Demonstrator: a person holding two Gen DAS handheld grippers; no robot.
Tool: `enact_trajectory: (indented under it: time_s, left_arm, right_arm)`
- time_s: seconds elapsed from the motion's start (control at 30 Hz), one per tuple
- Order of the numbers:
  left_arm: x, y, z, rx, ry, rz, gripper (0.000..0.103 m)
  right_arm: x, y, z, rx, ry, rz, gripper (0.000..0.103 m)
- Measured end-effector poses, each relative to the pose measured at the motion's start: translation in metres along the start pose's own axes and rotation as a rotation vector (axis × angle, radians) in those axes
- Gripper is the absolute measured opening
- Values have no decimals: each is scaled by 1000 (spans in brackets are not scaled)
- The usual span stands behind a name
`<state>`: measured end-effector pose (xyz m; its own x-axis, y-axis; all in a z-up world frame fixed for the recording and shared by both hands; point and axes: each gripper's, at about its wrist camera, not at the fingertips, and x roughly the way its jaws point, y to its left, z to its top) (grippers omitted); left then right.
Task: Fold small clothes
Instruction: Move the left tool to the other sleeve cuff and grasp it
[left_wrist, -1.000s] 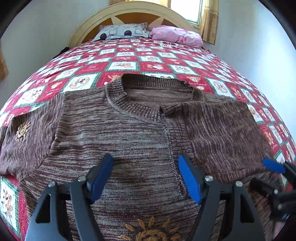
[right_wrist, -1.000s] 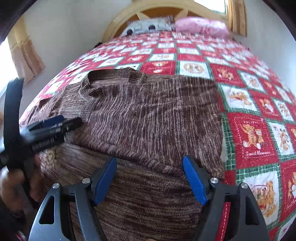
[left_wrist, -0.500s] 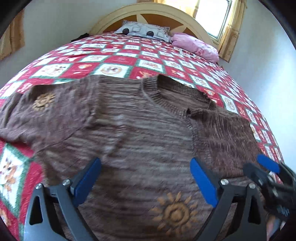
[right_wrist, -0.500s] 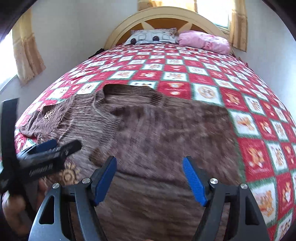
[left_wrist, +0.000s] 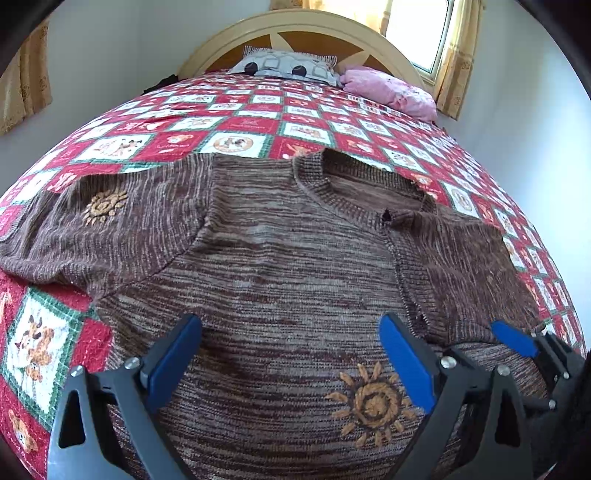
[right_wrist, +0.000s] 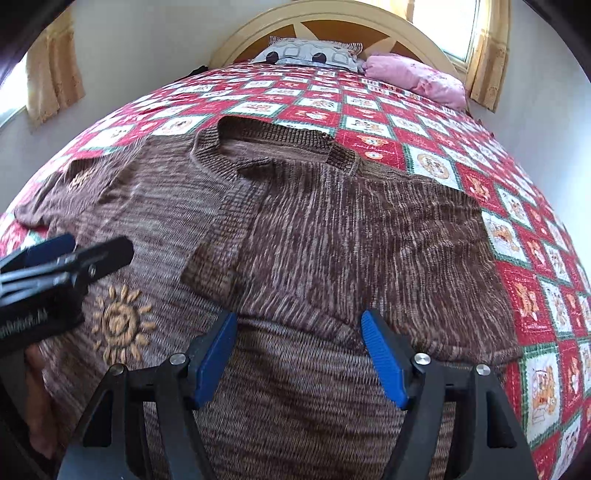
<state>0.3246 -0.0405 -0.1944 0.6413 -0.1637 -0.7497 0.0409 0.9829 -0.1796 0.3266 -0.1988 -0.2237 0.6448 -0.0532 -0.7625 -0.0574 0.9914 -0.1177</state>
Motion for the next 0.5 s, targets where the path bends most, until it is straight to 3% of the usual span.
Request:
enact_trajectory:
  time_s: [0.17,0.33,0.5]
  left_arm:
    - [0,12,3,-22,24,4,99]
    - [-18,28,8,33,3,64,99]
    - [-39,84,14,35,-37,155,99]
  right_arm:
    - [-2,3,-3,-10,-14,-25,71]
    - [-4,0,-6,6,-31,-14,71]
    - [-6,-3,-7,23,-43,6,71]
